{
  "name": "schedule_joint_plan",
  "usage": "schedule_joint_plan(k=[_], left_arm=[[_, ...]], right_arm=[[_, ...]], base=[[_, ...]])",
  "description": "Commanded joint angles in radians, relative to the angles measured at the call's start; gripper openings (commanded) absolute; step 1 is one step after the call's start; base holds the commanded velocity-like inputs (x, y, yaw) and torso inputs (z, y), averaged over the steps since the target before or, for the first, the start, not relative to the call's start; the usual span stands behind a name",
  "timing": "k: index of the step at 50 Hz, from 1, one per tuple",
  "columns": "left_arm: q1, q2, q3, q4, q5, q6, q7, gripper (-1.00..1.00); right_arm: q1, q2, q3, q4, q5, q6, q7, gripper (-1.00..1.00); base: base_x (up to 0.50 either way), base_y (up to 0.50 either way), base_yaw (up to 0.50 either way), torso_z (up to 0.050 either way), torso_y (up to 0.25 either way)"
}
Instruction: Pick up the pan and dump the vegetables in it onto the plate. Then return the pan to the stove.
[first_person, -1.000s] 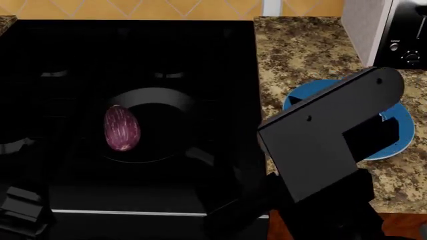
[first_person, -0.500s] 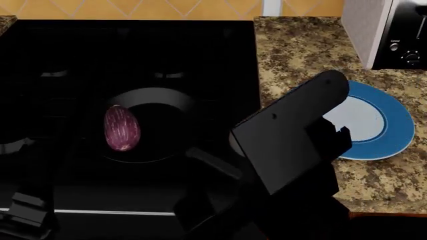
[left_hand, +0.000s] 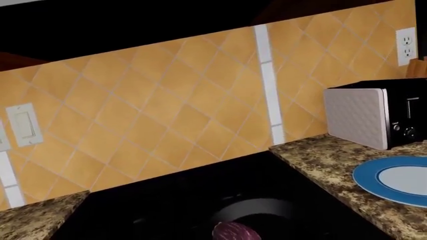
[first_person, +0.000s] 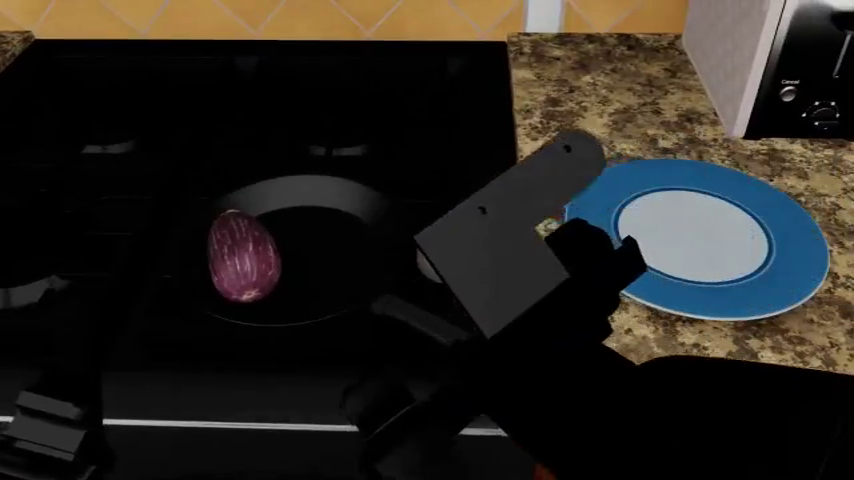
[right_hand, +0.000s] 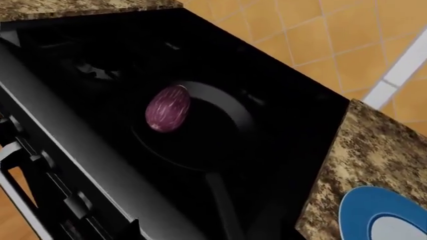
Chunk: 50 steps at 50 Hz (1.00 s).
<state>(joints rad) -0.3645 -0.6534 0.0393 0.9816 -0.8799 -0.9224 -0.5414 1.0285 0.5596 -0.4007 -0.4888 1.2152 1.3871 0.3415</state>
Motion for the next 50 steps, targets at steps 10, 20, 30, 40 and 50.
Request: schedule_joint_plan(k=[10, 20, 30, 40, 50], left_arm=[[0.014, -0.016, 0.012, 0.007, -0.007, 0.018, -0.013, 1.00], [0.015, -0.018, 0.024, 0.005, -0.013, 0.030, -0.017, 1.00], [-0.008, -0.019, 0.050, 0.005, -0.016, 0.025, -0.023, 1.00], [-0.008, -0.026, 0.050, -0.001, -0.027, 0.039, -0.021, 1.00], [-0.008, -0.030, 0.058, -0.010, -0.023, 0.051, -0.019, 1.00]], right_arm=[[0.070, -0.037, -0.203, 0.197, -0.240, -0.155, -0.186, 1.00], [0.101, -0.064, -0.274, 0.287, -0.308, -0.209, -0.253, 1.00], [0.107, -0.088, -0.333, 0.396, -0.378, -0.284, -0.311, 1.00], [0.121, -0.141, -0.391, 0.526, -0.440, -0.364, -0.378, 1.00], [0.177, -0.197, -0.447, 0.672, -0.496, -0.408, -0.447, 1.00]], base=[[0.00, 0.00, 0.00, 0.000, 0.000], [0.00, 0.00, 0.00, 0.000, 0.000], [0.00, 0.00, 0.00, 0.000, 0.000], [0.00, 0.00, 0.00, 0.000, 0.000], [0.00, 0.00, 0.00, 0.000, 0.000]])
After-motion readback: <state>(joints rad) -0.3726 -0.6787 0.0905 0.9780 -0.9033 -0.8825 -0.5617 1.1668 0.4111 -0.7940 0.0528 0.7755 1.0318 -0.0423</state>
